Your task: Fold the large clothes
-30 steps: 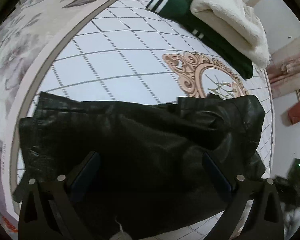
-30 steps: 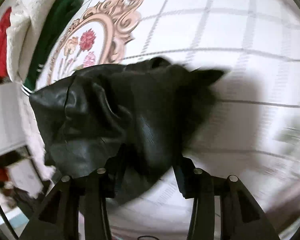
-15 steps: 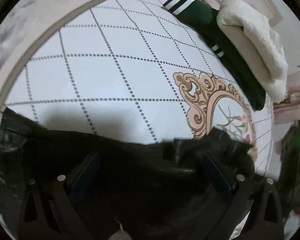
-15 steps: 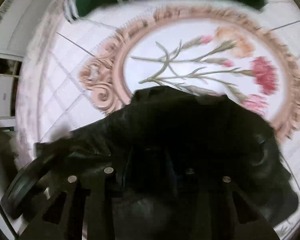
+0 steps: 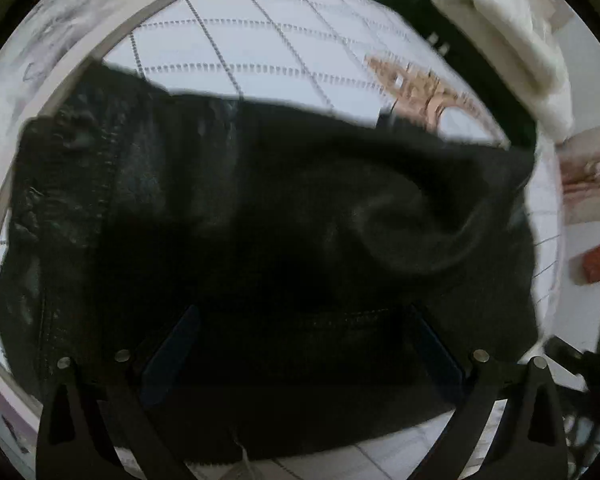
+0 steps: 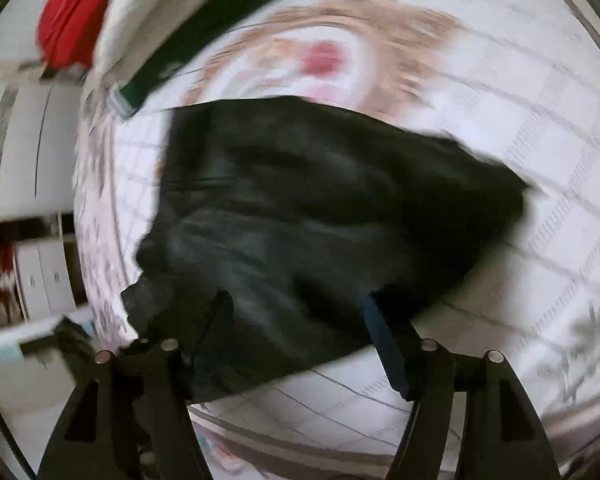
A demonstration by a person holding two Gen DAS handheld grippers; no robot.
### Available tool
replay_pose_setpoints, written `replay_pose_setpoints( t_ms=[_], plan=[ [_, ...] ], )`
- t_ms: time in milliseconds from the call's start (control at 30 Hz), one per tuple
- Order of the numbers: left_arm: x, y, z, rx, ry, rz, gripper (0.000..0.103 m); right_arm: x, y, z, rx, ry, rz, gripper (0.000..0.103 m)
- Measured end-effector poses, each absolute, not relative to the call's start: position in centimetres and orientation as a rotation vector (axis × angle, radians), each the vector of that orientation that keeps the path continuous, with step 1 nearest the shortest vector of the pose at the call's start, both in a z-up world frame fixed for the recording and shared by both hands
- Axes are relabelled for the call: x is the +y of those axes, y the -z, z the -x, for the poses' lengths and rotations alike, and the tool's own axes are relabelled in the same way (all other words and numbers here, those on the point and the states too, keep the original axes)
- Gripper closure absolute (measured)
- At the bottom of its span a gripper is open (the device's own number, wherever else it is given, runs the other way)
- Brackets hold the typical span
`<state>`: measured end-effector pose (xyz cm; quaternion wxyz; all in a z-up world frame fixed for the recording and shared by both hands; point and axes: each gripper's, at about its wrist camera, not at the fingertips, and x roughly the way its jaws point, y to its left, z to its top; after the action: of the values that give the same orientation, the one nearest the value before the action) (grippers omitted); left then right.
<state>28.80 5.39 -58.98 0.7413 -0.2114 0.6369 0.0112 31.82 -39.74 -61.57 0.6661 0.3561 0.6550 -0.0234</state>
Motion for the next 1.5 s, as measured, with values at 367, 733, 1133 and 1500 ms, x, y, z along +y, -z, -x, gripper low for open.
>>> replay_pose_setpoints(
  t_ms=[367, 733, 1133, 1500],
  plan=[
    [3.2, 60.3, -30.6, 1.355, -0.098, 0.360, 0.000, -45.3, 70.3, -29.6, 1.253, -0.067, -1.191, 0.029],
    [3.5, 60.5, -31.6, 1.341, -0.116, 0.364, 0.000, -43.4, 72.3, -32.9, 1.137, -0.220, -1.307, 0.032],
    [0.5, 61.2, -34.5, 1.370, -0.002, 0.247, 0.000, -43.9, 66.2, -25.2, 1.037, -0.075, -1.318, 0.088],
    [0.9, 61.5, -34.9, 1.352, 0.022, 0.213, 0.000, -43.9, 71.8, -26.5, 1.006, -0.147, -1.409, 0.017]
  ],
)
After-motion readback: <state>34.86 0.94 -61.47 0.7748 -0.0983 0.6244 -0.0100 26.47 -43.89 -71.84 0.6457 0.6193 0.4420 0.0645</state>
